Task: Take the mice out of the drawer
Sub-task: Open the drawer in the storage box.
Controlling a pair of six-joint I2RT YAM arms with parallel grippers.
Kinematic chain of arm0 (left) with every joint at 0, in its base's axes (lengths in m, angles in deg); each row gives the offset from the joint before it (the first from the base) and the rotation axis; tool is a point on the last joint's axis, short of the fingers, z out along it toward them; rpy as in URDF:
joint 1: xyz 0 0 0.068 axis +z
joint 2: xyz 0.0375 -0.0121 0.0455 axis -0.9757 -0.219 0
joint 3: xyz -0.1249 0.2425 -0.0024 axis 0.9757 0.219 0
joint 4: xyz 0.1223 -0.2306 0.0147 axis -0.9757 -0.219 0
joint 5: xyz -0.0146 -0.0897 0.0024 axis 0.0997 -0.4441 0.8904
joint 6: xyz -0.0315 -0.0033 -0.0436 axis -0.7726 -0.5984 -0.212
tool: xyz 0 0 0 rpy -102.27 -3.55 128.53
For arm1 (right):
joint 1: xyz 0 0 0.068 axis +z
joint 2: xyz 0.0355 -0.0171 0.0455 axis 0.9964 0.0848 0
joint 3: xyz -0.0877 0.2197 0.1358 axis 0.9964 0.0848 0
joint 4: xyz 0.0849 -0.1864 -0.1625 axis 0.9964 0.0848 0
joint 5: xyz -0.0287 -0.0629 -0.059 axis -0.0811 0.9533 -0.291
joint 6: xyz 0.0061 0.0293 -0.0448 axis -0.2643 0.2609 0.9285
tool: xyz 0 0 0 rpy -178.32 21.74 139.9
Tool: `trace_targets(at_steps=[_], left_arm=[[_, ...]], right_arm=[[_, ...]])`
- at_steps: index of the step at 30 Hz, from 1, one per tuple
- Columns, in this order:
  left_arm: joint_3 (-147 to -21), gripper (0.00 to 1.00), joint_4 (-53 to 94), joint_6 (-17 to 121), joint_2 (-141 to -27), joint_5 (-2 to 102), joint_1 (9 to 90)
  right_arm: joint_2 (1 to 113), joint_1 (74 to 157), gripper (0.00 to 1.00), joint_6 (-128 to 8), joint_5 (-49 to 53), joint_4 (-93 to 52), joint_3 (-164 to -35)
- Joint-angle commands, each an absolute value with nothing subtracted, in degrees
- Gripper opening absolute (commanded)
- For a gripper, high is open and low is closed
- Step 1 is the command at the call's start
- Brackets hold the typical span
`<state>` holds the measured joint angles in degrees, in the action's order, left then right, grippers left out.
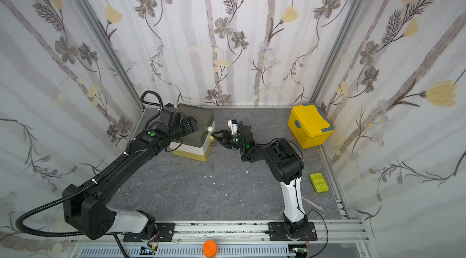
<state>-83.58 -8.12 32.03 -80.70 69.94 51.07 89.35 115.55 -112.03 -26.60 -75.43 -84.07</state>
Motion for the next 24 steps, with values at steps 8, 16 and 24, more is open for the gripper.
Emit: trace_targets(at_steps=[8, 16, 24], left_arm=[[-84.7, 0.88, -8.4, 33.5, -82.1, 72.1, 51.6], [-84.6, 0.89, -8.4, 33.5, -82.3, 72.8, 52.5], [-83.4, 0.88, -8.0, 33.3, -82.7, 72.3, 53.4]], right_arm=[[93.3, 116.5, 0.54, -115.1, -27.3, -80.5, -88.4], [95.6, 117.4, 0.50, -116.5, -27.8, -80.9, -90.5], [95.0, 117.7, 0.44, -117.4, -27.9, -81.8, -88.3]])
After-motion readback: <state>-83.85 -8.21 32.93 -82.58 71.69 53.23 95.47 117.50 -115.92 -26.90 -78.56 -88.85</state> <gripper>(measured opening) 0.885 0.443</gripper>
